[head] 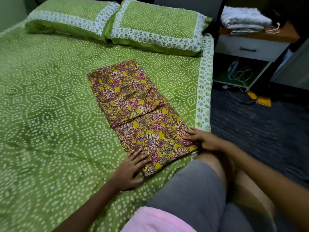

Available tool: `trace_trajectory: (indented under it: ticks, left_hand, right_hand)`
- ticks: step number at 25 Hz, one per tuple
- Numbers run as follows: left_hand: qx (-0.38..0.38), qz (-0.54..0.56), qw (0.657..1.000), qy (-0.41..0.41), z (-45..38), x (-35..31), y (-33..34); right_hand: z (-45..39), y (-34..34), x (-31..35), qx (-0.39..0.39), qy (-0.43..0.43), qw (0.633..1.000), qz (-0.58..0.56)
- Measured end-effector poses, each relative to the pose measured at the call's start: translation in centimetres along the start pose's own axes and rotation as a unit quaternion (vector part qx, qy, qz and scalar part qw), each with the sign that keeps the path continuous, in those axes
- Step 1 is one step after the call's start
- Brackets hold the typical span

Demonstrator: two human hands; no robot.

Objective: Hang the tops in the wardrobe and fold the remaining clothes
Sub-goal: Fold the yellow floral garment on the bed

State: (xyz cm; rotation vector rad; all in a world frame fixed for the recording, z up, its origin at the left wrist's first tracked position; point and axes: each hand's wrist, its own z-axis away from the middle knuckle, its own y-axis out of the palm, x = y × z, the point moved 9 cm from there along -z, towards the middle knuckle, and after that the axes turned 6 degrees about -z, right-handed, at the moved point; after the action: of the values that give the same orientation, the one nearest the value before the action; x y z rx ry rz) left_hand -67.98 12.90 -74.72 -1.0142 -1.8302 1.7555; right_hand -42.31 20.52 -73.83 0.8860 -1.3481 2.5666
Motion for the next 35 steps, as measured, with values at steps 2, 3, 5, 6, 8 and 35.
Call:
trace_trajectory:
  ticks: [2, 3, 5, 6, 8, 35]
  left_hand:
    - [-0.052, 0.016, 0.998, -0.041, -0.3, -0.2, -0.5]
    - [-0.077, 0.037, 0.994, -0.07, -0.2, 0.1, -0.7]
    - [-0.135, 0.174, 0.956, -0.194, 0.3, 1.8, -1.6]
    - [-0.168, 0.296, 0.896, -0.284, 0.8, 3.2, -1.9]
    - [-0.22, 0.502, 0.73, -0.409, 1.3, 5.3, -1.7]
    - [-0.242, 0.345, 0.697, -0.58, 1.1, 9.8, -2.9]
  right_hand:
    - [0.1, -0.1, 0.0, -0.028, -0.024, 0.997, 0.063]
    - [-0.1, -0.5, 0.4, -0.048, -0.034, 0.996, 0.065]
    - [-0.4, -2.2, 1.4, -0.083, -0.024, 0.995, -0.042]
    - [-0.8, -3.3, 1.9, -0.097, -0.015, 0.987, -0.131]
    - [-2.2, -5.7, 2.7, -0.142, 0.016, 0.941, -0.307]
    - [-6.5, -4.7, 2.3, -0.315, 0.179, 0.882, -0.302]
